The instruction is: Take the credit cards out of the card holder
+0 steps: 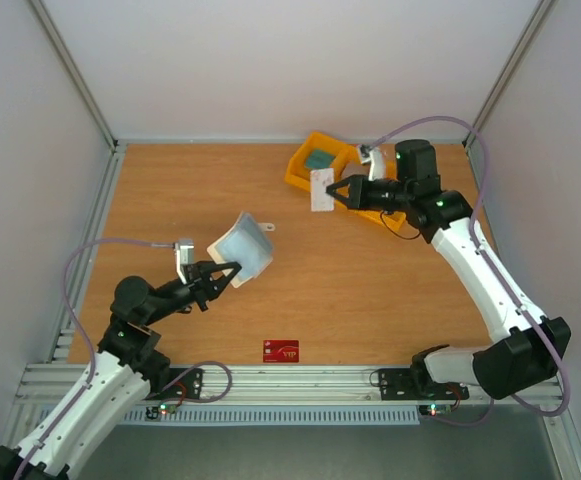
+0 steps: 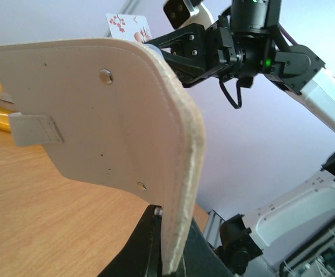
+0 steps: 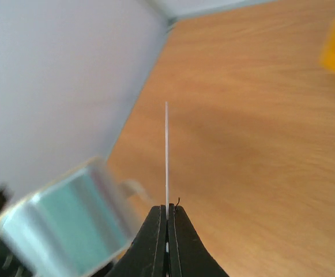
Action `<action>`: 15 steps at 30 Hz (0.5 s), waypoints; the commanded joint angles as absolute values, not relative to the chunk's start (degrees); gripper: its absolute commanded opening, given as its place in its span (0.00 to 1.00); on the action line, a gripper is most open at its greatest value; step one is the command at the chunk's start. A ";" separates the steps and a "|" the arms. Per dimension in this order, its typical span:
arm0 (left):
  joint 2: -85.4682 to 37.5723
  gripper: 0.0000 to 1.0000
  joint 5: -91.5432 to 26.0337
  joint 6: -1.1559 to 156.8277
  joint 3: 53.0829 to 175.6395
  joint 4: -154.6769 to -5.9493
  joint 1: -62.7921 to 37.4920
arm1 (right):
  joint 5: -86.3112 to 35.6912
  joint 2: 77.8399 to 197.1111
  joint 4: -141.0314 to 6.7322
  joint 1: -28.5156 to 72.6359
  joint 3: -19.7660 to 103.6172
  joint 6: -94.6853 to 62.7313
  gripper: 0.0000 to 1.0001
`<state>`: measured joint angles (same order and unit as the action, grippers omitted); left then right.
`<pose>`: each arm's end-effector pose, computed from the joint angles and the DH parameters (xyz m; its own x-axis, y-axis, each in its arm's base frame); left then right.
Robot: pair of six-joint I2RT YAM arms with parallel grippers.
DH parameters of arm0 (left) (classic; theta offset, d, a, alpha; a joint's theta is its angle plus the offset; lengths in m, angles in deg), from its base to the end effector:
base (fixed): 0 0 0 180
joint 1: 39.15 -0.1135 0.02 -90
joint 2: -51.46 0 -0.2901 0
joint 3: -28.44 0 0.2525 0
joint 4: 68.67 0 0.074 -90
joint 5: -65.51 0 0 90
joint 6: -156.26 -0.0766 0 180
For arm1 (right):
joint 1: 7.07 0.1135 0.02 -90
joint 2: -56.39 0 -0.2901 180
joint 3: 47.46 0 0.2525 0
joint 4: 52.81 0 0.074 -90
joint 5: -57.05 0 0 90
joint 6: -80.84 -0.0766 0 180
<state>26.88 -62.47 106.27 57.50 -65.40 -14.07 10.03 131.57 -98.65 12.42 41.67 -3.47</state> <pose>0.1078 -0.1025 0.2720 -0.4763 -0.3366 -0.8123 0.7574 0.3121 -0.5735 0.2666 0.1497 0.3861 -0.4173 -0.2246 -0.8806 -0.8353 0.4766 0.2742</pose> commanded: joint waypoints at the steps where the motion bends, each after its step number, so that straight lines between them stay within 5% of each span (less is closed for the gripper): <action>1: 28.44 0.00 -56.43 105.44 57.31 -66.48 -14.54 | -15.80 132.89 -92.15 9.40 40.26 -25.60 0.01; 6: 31.00 0.00 -52.39 104.67 57.38 -70.45 -14.58 | -42.96 139.86 -74.39 9.64 34.91 -50.99 0.01; 15: 36.78 0.00 -48.26 101.79 57.04 -73.20 -14.72 | -59.98 163.42 -76.73 12.20 50.69 -77.94 0.01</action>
